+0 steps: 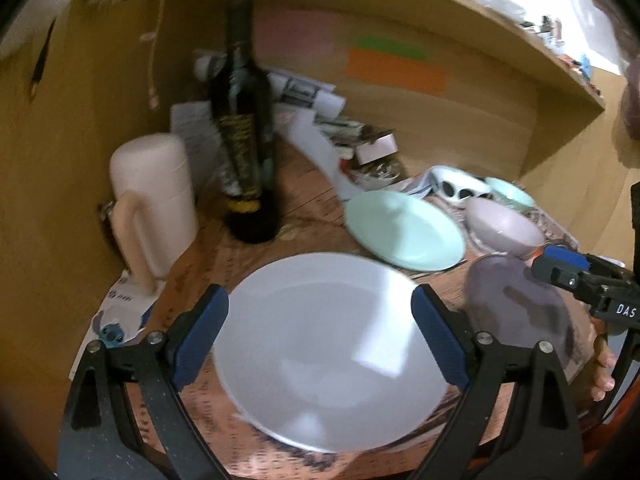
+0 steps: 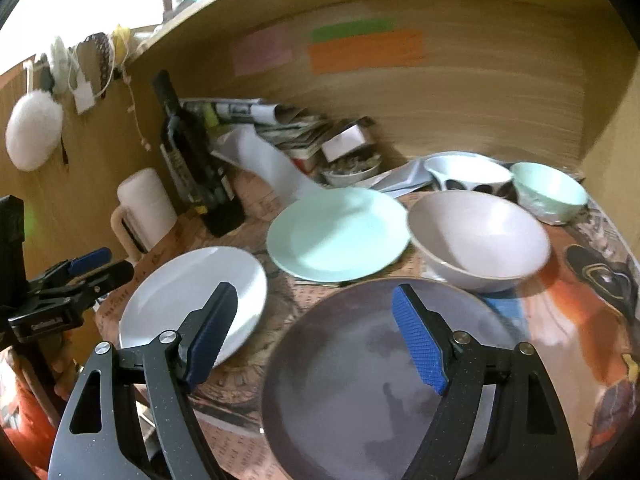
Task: Organize plates and bowls
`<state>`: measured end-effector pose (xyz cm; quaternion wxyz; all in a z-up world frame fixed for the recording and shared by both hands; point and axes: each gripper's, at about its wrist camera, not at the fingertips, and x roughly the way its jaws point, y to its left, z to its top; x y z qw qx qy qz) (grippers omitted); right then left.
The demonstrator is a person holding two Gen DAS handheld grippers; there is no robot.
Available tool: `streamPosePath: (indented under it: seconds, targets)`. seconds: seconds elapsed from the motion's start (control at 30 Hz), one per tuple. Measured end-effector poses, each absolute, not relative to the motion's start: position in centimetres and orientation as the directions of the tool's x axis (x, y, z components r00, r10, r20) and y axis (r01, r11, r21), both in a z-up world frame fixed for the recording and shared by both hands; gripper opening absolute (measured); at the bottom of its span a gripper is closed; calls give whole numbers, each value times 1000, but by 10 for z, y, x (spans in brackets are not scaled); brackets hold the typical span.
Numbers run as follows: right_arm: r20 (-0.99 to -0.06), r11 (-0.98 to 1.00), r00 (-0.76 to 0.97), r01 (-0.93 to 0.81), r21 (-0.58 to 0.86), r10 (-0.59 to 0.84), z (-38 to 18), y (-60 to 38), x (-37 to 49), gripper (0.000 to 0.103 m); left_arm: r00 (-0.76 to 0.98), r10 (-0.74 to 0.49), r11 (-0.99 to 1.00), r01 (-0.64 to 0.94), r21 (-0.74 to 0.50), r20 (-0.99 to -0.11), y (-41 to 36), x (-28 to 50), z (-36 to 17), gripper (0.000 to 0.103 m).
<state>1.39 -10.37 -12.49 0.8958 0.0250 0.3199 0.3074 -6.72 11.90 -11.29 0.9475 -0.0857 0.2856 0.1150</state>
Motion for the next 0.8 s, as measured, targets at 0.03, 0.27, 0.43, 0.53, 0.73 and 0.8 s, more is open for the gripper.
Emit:
streamPosePath:
  seconds: [0.03,0.27,0.43,0.53,0.73,0.8]
  targets:
    - [-561,810,605,-534,240,565,-126,-100,15,77,805,173,957,-274,-96,-568,124,-68,-116,94]
    - [-621,802,550,-549,235,558,-138,-69,19,77,766,189,948,-306,-89,-614,151,-75,-139,94]
    - [-664,792,502,-563,236,554,-149,-47,20,62,752,177,943,-315,-110,-634,169,-79,-156,93]
    - [-686,794,485,-563,230,543,-155,-35,21,54,748,169,937,-323,-130,-642,179,-80,-164,85]
    - [-719,805,457,-543,240,523,-167,-24,26,43,735,117,936,-306,-173,-668,193,-79,-172,59]
    - [-730,807,449,-540,238,515,-169,-20,28,39,730,96,937,-295,-185,-677,195,-77,-175,53]
